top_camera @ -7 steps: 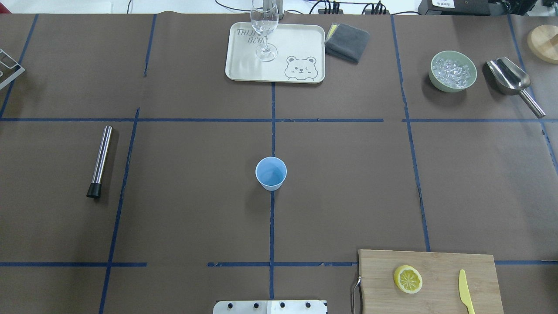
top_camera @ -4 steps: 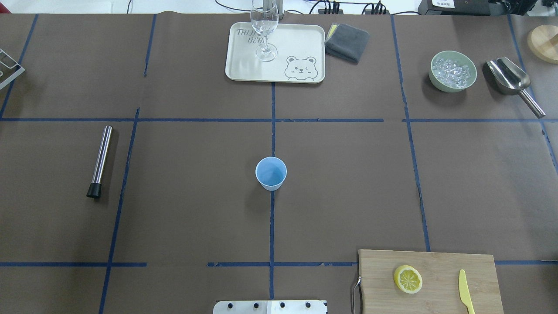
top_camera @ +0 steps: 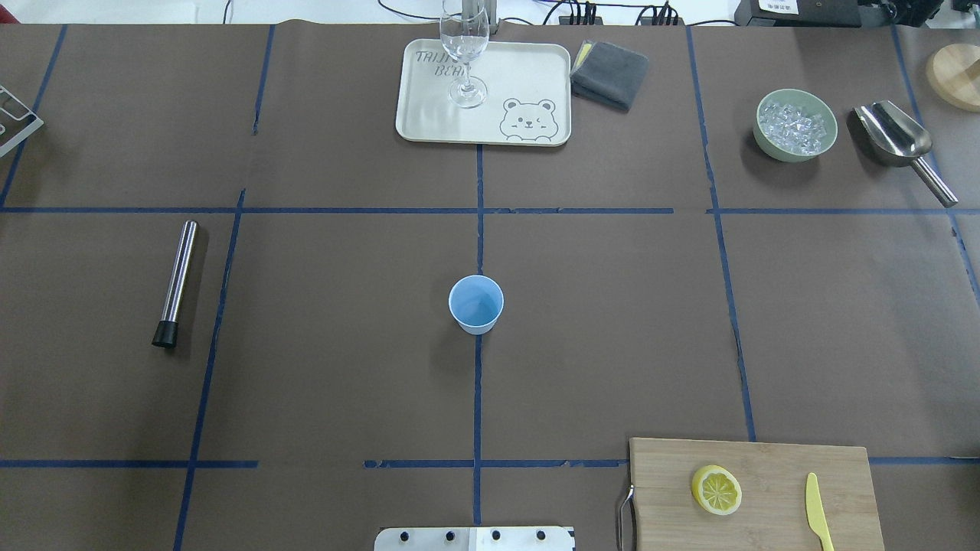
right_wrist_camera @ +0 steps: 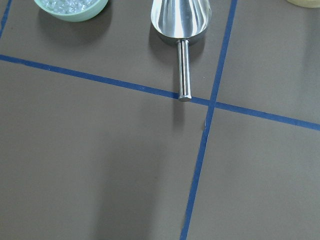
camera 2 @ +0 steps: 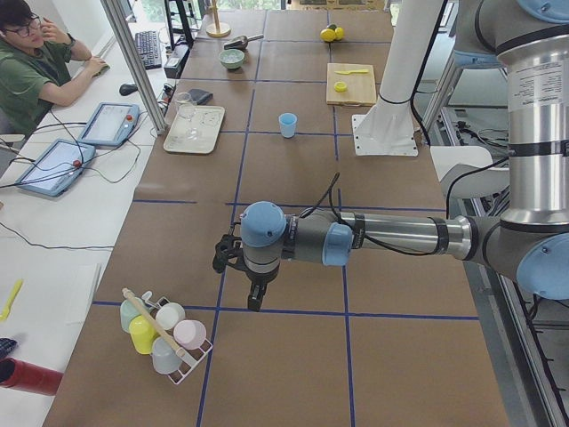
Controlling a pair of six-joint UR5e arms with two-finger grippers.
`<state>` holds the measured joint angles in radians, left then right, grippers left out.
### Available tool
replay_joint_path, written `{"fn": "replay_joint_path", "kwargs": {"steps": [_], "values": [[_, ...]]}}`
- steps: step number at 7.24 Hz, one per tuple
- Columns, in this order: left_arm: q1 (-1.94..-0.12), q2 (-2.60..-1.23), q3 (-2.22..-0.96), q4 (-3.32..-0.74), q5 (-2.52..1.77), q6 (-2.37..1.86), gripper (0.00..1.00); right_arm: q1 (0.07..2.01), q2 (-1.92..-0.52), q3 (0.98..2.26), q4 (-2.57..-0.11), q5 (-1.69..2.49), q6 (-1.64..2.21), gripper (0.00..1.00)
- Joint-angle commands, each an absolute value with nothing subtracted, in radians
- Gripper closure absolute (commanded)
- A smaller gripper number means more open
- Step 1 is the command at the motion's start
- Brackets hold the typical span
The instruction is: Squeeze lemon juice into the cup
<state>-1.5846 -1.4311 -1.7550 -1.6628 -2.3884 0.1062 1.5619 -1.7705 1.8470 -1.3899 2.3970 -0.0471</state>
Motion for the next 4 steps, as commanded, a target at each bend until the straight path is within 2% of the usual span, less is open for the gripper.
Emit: {"fn": "replay_joint_path", "kwargs": {"steps": [1, 4], "values": [[-1.585, -1.431, -1.756, -1.690, -2.393, 0.106, 0.00, 1.507, -1.772, 1.873, -1.277, 2.401, -0.002, 0.00], [-1.583, -1.433, -1.755, -1.738, -2.395, 0.106, 0.00, 1.193, -1.746, 1.931, -1.050, 2.337, 0.403, 0.00]]}}
